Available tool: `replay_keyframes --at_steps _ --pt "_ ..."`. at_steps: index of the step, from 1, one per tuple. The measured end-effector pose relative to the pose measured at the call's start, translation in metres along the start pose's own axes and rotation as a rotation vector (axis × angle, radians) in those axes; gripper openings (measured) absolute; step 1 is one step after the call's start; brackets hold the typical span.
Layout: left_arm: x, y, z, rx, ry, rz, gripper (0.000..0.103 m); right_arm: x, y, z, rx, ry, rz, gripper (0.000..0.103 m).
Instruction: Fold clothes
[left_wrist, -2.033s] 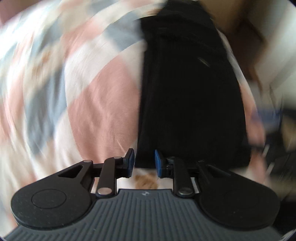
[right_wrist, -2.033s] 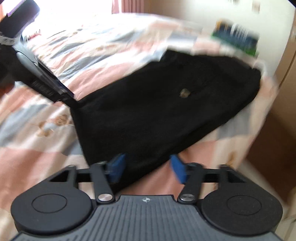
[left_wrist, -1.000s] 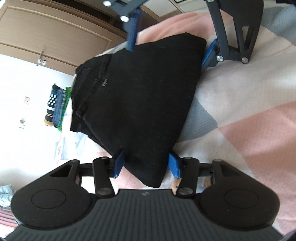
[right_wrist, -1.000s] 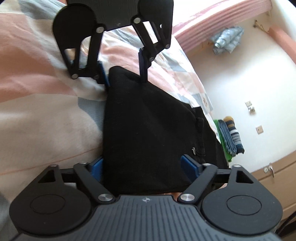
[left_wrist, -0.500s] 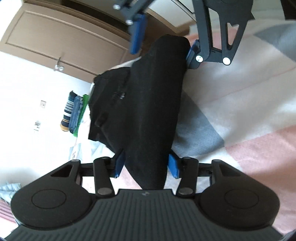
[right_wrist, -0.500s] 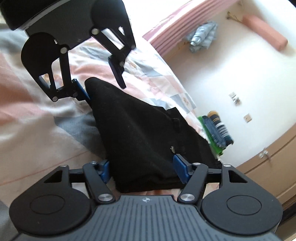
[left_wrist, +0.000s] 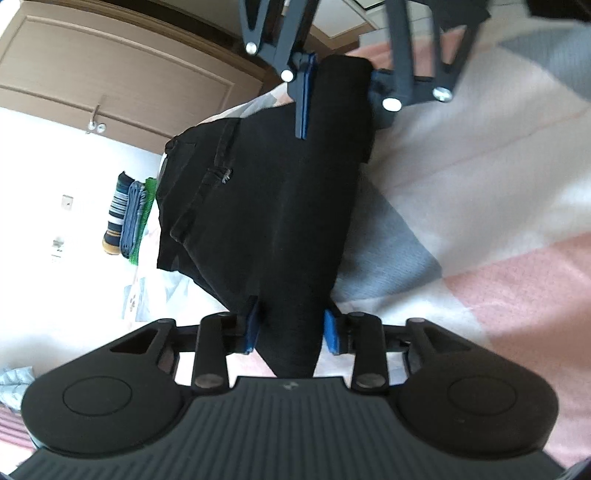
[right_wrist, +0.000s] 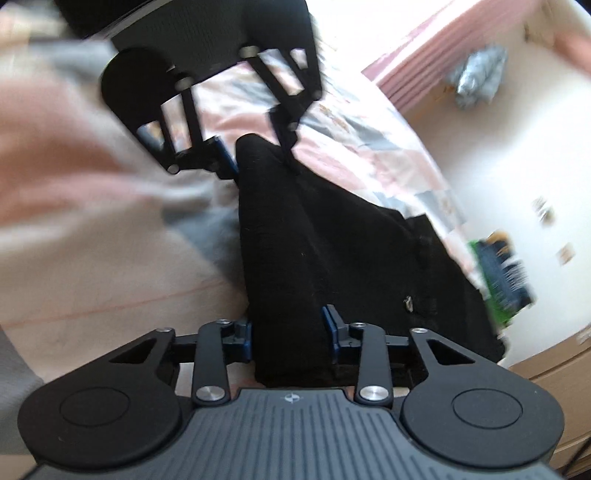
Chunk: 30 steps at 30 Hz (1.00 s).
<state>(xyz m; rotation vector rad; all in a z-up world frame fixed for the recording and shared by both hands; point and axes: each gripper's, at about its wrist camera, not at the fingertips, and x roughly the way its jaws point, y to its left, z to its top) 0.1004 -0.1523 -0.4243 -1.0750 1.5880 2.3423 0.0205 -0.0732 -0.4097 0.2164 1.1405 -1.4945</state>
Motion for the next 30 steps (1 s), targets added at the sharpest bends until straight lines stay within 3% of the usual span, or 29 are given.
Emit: replay_keyframes --at_steps 6,12,18,24,30 --pt "-0.015 0.065 0.024 -0.079 0.037 -0.081 0.025 -0.029 -0.078 0.007 0.243 -0.008 0.261 0.029" --pt "-0.019 0.156 0.059 -0.245 0.058 -0.128 0.025 -0.038 -0.193 -0.002 0.501 -0.046 0.506 0.028" --pt "0.005 0.234 0.103 -0.384 0.15 -0.121 0.024 -0.03 -0.298 -0.021 0.614 -0.125 0.682 0.028" --pt "0.047 0.289 0.141 -0.467 0.213 -0.076 0.024 0.001 -0.388 -0.048 0.715 -0.145 0.814 0.028" --pt "0.113 0.337 0.156 -0.526 0.179 -0.059 0.024 0.057 -0.469 -0.079 0.847 -0.113 0.866 0.028"
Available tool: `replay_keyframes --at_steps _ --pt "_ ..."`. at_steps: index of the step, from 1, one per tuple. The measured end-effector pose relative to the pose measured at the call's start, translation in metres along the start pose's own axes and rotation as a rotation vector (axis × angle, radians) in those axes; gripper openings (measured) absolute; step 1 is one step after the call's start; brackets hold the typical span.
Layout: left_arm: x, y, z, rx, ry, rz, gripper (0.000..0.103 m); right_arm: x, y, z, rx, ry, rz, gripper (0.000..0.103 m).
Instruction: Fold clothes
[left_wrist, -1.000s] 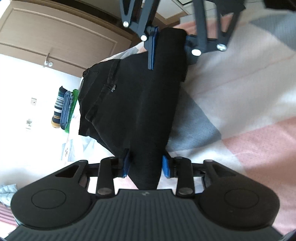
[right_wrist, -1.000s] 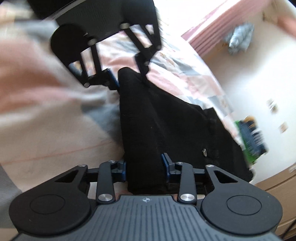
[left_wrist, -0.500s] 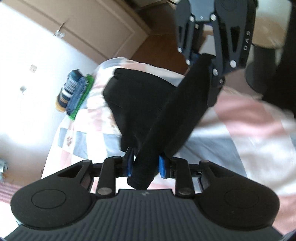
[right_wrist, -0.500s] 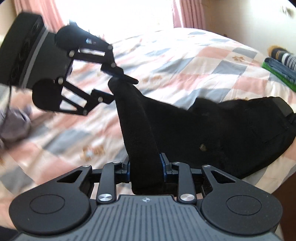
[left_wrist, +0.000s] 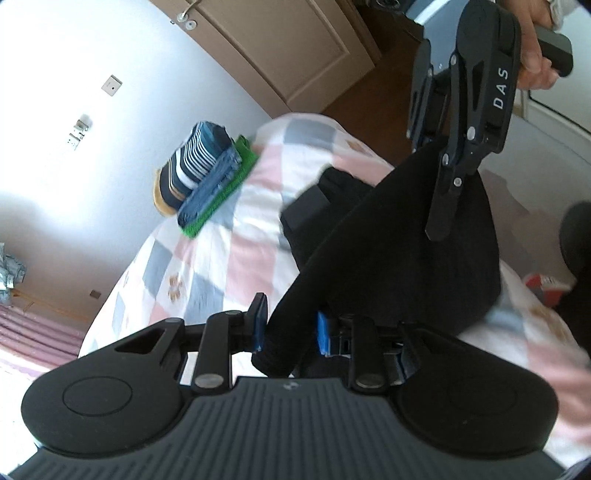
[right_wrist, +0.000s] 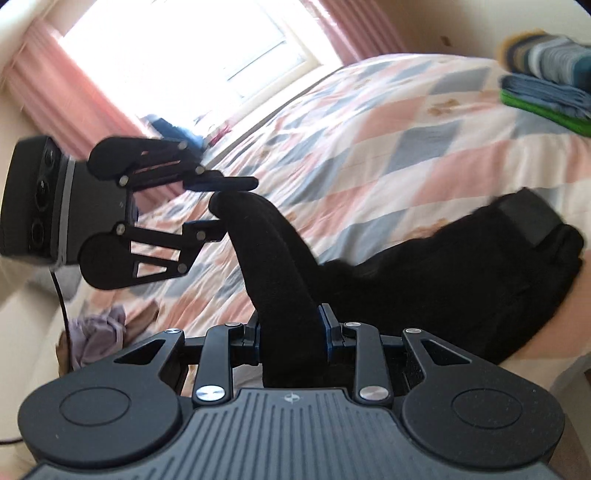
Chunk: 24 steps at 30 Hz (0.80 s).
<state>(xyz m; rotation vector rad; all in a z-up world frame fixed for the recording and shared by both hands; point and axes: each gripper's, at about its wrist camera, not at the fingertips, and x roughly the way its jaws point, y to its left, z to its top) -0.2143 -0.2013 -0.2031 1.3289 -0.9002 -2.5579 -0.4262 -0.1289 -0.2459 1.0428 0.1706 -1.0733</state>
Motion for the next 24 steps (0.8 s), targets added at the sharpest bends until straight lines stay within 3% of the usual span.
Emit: replay_keyframes --at_steps 8,15,18,19,22,24 --pt "0.115 0.033 0.029 -0.156 -0.013 -0.079 0.028 0.012 -0.126 0.035 0.202 0.019 -0.009 0.028" --pt "0.179 0.048 0.022 -0.278 0.006 -0.204 0.028 0.03 -0.169 0.038 0.255 0.079 -0.06 0.028" --pt "0.192 0.053 0.016 -0.33 0.019 -0.201 0.043 0.037 -0.187 0.032 0.301 0.091 -0.08 0.028" --pt "0.194 0.057 0.012 -0.372 0.029 -0.19 0.047 0.041 -0.193 0.03 0.318 0.095 -0.091 0.028" --pt "0.186 0.078 -0.008 -0.579 0.057 -0.185 0.047 0.045 -0.208 0.022 0.376 0.089 -0.086 0.029" --pt "0.172 0.083 -0.024 -0.72 0.076 -0.17 0.041 0.046 -0.207 0.023 0.369 0.089 -0.092 0.029"
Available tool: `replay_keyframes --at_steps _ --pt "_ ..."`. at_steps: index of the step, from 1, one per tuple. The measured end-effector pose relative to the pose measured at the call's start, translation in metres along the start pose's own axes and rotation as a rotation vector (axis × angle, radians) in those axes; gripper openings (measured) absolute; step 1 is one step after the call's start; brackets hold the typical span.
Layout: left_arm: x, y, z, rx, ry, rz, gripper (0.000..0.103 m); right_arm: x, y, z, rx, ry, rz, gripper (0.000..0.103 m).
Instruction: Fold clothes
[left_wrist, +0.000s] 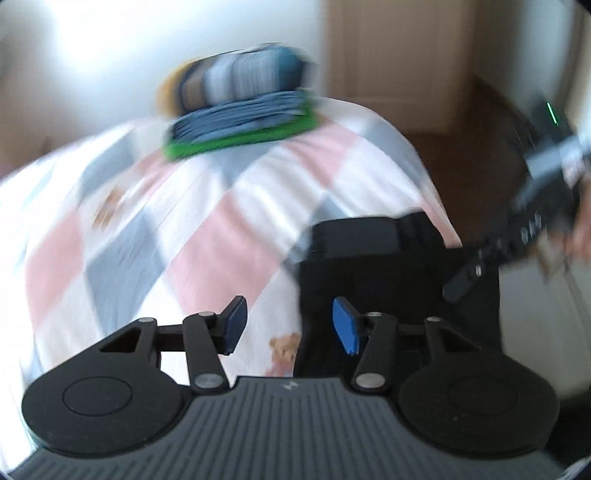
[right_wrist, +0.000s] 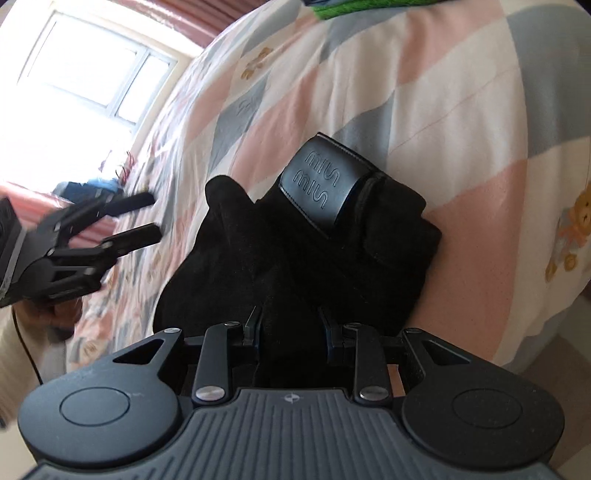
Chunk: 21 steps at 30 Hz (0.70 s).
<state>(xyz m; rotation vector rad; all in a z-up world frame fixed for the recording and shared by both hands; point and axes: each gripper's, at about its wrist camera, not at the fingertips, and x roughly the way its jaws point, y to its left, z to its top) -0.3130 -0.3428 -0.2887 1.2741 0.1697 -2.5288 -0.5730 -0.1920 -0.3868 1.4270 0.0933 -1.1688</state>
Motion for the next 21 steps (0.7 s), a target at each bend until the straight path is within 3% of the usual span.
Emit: replay_keyframes --at_steps 5,10,14,21 --pt "-0.037 -0.007 -0.054 -0.273 0.002 0.049 0.022 -0.012 0.033 0.003 -0.126 -0.033 -0.032 0.026" --pt "-0.043 -0.048 -0.094 -0.445 0.042 0.165 0.022 -0.03 0.036 0.017 -0.152 -0.079 -0.018 0.024" --pt "-0.025 -0.066 -0.1 -0.532 0.039 0.257 0.023 -0.035 0.005 0.032 -0.081 -0.098 -0.04 0.024" --pt "-0.012 -0.073 -0.086 -0.604 -0.006 0.33 0.024 -0.031 -0.005 0.051 -0.133 -0.084 -0.015 0.024"
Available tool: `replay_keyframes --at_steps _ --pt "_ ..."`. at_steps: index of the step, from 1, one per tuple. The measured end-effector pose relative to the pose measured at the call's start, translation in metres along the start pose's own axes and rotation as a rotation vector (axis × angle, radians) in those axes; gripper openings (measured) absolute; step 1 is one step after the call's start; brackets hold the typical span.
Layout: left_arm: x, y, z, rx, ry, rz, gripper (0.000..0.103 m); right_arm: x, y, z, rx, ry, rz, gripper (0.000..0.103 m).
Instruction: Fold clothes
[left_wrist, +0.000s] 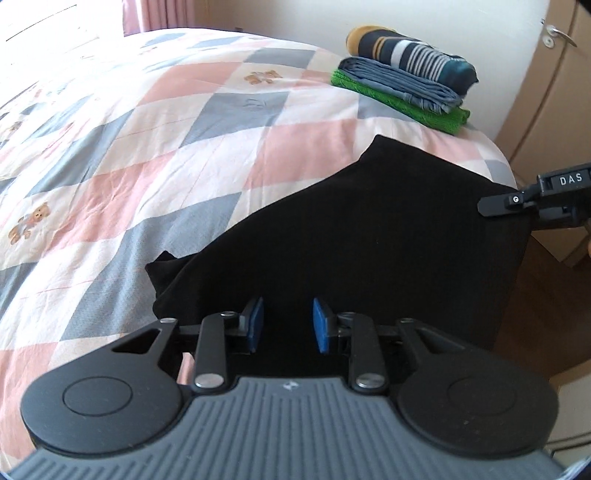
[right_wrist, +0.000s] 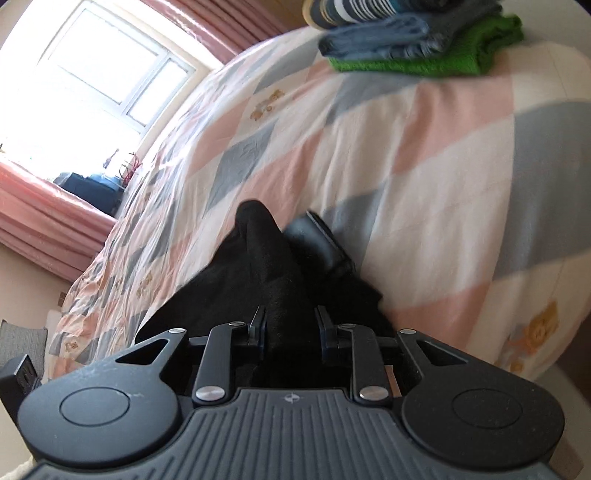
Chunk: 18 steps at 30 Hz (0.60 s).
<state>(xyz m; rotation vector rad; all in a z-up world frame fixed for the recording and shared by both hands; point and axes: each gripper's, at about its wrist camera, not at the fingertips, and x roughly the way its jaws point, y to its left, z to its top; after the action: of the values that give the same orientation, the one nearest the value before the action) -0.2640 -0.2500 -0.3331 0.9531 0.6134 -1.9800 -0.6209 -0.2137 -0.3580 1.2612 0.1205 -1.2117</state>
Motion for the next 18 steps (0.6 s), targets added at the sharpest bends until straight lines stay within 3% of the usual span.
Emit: replay_keyframes --at_steps 7,8,11,12,14,16,18 --pt "0.005 -0.01 -0.001 0.023 -0.008 0.033 0.024 0.016 -0.018 0.006 0.001 0.049 -0.094 0.027" --pt "0.006 -0.011 -0.002 0.029 -0.009 0.04 0.024 0.017 -0.019 0.006 0.004 0.048 -0.11 0.031" --pt "0.01 -0.012 -0.003 0.027 -0.001 0.048 0.024 0.011 -0.003 0.004 -0.076 0.012 -0.23 0.062" --pt "0.011 -0.012 -0.002 0.022 0.001 0.046 0.024 0.007 0.006 0.004 -0.13 -0.009 -0.278 0.062" --pt "0.012 -0.011 -0.001 0.013 0.003 0.042 0.023 -0.004 0.027 -0.002 -0.231 -0.088 -0.326 0.061" --pt "0.014 -0.012 0.0 0.013 0.003 0.037 0.023 -0.007 0.049 -0.014 -0.363 -0.127 -0.334 0.054" --pt "0.016 -0.012 0.002 0.008 0.003 0.029 0.023 -0.005 0.068 -0.027 -0.486 -0.142 -0.322 0.018"
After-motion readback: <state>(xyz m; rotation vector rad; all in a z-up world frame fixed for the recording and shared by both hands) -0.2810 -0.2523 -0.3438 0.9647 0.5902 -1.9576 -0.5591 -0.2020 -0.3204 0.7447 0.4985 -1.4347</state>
